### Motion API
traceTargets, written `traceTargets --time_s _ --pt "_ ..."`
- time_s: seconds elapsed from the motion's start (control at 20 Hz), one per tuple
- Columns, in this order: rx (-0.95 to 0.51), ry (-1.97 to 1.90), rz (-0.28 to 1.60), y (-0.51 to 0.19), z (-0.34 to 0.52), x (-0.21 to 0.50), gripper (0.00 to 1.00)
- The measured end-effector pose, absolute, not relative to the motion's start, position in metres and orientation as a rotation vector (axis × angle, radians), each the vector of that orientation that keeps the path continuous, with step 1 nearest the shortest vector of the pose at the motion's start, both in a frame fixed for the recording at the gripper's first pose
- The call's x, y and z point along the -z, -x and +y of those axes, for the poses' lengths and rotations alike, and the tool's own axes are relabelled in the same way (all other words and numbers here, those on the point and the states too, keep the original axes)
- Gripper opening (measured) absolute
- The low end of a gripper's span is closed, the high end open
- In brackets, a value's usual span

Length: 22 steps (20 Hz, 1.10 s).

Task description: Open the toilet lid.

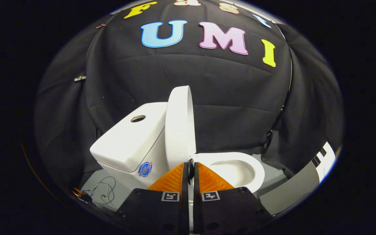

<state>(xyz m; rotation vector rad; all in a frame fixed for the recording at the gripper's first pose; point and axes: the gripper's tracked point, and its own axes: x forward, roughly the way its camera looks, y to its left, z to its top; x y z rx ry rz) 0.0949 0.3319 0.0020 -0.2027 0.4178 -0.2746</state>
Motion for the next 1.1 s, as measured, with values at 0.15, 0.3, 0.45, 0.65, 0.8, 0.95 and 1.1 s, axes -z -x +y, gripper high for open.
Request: traceTargets --time_s 0.15,0.3,0.45,0.65,0.8,0.95,1.1 --pt "0.264 0.232 0.414 -0.098 0.343 0.003 0.1" --pt "0.255 0.266 0.413 -0.101 0.353 0.009 0.11" --pt "0.237 0.274 0.431 -0.103 0.361 0.016 0.15" --pt "0.175 0.261 0.442 -0.105 0.374 0.02 0.45" --pt "0.1 0.227 0.489 -0.103 0.389 0.029 0.87" --pt "0.084 0.24 0.476 -0.097 0.39 0.019 1.0" --pt "0.041 0.223 0.458 -0.089 0.399 0.003 1.0"
